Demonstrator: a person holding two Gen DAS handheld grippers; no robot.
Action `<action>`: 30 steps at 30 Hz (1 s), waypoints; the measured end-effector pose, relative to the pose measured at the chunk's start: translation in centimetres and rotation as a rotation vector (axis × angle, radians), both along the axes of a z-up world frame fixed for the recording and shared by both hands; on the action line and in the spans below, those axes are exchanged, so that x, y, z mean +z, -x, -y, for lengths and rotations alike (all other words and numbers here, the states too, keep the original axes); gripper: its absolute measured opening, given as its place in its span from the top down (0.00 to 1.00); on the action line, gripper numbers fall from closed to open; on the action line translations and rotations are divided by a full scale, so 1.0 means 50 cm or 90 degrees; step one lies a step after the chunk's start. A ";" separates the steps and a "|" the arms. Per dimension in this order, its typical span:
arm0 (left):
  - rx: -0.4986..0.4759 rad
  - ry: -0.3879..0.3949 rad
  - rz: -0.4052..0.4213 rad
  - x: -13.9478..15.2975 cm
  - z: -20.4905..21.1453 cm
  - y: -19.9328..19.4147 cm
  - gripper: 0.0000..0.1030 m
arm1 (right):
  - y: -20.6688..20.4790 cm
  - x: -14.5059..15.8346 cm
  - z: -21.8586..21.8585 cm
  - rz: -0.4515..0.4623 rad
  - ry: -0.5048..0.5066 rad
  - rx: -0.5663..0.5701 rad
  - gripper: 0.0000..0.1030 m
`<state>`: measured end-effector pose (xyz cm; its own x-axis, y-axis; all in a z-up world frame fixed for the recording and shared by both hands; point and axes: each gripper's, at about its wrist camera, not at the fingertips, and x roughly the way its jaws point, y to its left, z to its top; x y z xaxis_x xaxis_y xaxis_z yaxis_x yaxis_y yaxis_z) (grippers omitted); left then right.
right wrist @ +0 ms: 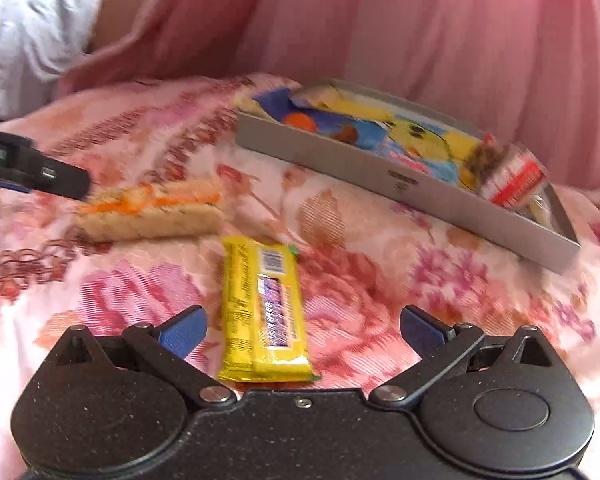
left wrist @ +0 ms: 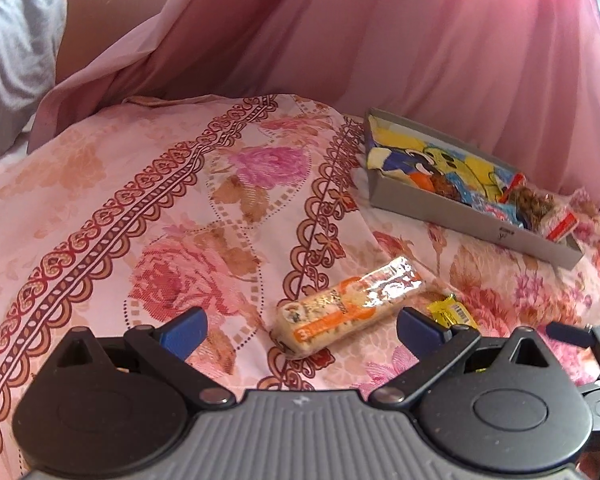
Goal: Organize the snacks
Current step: 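Lower the right gripper onto the yellow candy bar while the left lowers onto the biscuit bar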
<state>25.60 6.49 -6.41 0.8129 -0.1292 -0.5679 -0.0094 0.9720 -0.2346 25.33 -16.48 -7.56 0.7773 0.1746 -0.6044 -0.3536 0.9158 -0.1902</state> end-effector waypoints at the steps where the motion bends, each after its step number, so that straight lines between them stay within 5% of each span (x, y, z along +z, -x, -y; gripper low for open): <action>1: 0.001 -0.010 0.000 0.002 0.007 -0.001 0.00 | 0.000 0.000 -0.003 0.001 -0.003 0.010 0.01; 7: 0.009 -0.068 -0.005 0.009 0.048 -0.005 0.00 | -0.020 -0.022 -0.022 -0.014 -0.010 0.059 0.02; 15: 0.017 -0.118 -0.028 0.007 0.064 -0.034 0.00 | -0.062 -0.039 -0.016 -0.067 -0.097 0.053 0.09; 20: -0.056 -0.137 -0.007 0.014 0.061 -0.061 0.00 | -0.071 -0.045 -0.010 -0.081 -0.123 0.057 0.16; 30: -0.213 -0.287 -0.048 -0.017 0.108 -0.135 0.01 | -0.080 -0.050 -0.002 -0.077 -0.137 0.051 0.24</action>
